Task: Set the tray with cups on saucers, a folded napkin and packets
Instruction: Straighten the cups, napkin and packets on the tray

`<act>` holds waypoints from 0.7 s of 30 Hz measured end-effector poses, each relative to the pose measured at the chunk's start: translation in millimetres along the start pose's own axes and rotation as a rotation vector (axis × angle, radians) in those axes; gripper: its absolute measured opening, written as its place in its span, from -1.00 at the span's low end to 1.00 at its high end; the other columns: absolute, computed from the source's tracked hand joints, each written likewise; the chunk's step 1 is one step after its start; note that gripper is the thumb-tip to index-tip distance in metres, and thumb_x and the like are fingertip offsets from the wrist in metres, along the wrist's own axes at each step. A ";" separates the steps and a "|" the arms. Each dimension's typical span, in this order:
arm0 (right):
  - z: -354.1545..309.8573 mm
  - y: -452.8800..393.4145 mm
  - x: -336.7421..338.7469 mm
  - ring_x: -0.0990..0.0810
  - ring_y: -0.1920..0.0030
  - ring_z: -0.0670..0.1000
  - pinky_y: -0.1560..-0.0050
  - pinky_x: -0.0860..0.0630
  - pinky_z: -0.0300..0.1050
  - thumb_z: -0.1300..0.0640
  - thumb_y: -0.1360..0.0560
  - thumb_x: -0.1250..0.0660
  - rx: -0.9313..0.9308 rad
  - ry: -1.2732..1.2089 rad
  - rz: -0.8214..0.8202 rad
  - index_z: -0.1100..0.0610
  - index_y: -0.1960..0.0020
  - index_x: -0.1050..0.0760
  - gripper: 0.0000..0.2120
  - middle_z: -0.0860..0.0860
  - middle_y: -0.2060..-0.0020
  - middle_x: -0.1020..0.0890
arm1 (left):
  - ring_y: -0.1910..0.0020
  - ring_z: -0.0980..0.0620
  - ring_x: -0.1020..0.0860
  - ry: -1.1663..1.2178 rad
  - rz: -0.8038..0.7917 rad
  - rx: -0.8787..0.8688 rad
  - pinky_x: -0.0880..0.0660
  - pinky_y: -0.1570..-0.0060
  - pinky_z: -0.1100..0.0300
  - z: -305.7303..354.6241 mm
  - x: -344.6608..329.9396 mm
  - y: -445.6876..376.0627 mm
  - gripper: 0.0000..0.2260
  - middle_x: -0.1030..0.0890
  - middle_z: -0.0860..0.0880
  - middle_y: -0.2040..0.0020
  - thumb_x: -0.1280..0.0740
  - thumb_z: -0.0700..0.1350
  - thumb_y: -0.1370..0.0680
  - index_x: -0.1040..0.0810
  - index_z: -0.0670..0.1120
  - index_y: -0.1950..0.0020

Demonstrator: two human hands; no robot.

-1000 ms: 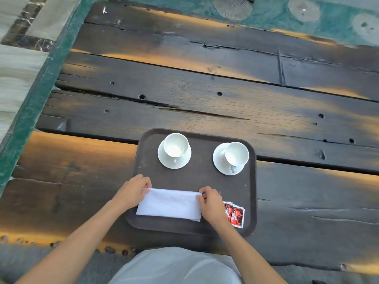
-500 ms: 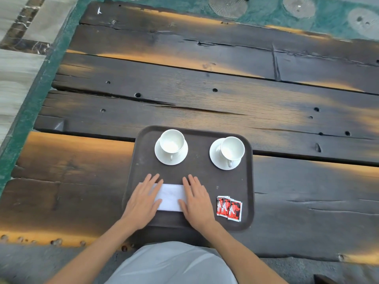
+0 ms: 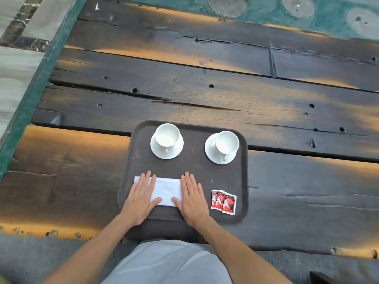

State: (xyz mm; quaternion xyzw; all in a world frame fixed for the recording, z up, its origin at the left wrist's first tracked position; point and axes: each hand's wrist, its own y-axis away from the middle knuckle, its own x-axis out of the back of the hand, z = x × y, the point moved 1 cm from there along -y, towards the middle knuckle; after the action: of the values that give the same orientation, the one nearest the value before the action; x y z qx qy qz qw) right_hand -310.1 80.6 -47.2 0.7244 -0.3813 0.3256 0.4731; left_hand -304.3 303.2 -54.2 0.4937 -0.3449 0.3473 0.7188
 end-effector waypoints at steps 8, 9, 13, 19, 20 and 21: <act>36.9 53.3 24.9 -0.13 -0.61 0.14 -0.57 -0.22 0.08 0.02 -0.64 -0.17 -0.109 -0.240 0.274 0.08 -0.63 -0.12 -0.41 0.15 -0.63 -0.12 | -0.58 -0.11 -0.19 0.274 0.233 -0.037 -0.18 -0.51 0.05 50.7 23.3 12.8 -0.54 -0.23 -0.09 -0.60 -0.24 -0.11 -0.65 -0.31 -0.11 -0.56; 46.1 62.3 28.2 -0.21 -0.57 0.13 -0.50 -0.32 0.08 0.03 -0.63 -0.20 -0.189 -0.286 0.308 0.04 -0.62 -0.15 -0.42 0.13 -0.61 -0.15 | -0.50 -0.08 -0.32 0.347 0.262 -0.056 -0.27 -0.46 0.08 63.9 25.3 12.6 -0.60 -0.36 -0.07 -0.52 -0.26 -0.15 -0.63 -0.40 -0.10 -0.49; 80.2 90.2 37.7 -0.25 -0.53 0.14 -0.24 -0.52 0.09 0.04 -0.61 -0.23 -0.427 -0.347 0.309 0.00 -0.63 -0.06 -0.36 0.10 -0.59 -0.14 | -0.15 0.07 -0.54 0.575 0.158 -0.089 -0.49 -0.23 0.09 122.9 25.6 0.0 -0.67 -0.51 0.02 -0.29 -0.23 -0.19 -0.64 -0.46 -0.09 -0.40; 99.8 103.1 38.5 -0.27 -0.47 0.12 -0.10 -0.59 0.03 -0.03 -0.57 -0.29 -0.433 -0.156 0.071 -0.05 -0.61 -0.07 -0.31 0.07 -0.54 -0.17 | -0.20 -0.03 -0.56 0.485 -0.084 -0.053 -0.45 -0.28 0.11 184.2 4.2 -25.1 -0.54 -0.47 -0.08 -0.37 -0.23 -0.08 -0.64 -0.30 -0.11 -0.54; 99.8 102.6 38.6 -0.29 -0.44 0.12 -0.05 -0.61 0.02 -0.01 -0.57 -0.28 -0.413 -0.132 0.057 -0.08 -0.59 -0.12 -0.35 0.07 -0.52 -0.20 | -0.17 -0.04 -0.58 0.488 -0.099 -0.035 -0.46 -0.26 0.11 189.8 1.3 -27.1 -0.54 -0.47 -0.10 -0.36 -0.23 -0.08 -0.64 -0.30 -0.11 -0.54; 99.9 101.9 38.4 -0.31 -0.41 0.12 -0.01 -0.62 0.02 0.01 -0.57 -0.28 -0.400 -0.127 0.054 -0.10 -0.57 -0.15 -0.38 0.07 -0.49 -0.23 | -0.09 -0.01 -0.60 0.507 -0.106 -0.021 -0.47 -0.21 0.15 194.5 -1.2 -28.2 -0.55 -0.48 -0.10 -0.33 -0.24 -0.09 -0.64 -0.32 -0.10 -0.53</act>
State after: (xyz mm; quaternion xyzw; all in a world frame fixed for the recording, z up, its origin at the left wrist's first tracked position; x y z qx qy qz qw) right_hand -367.7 -48.7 -4.7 0.6247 -0.4866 0.2095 0.5736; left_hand -311.0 110.7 -15.1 0.4007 -0.1309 0.4181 0.8047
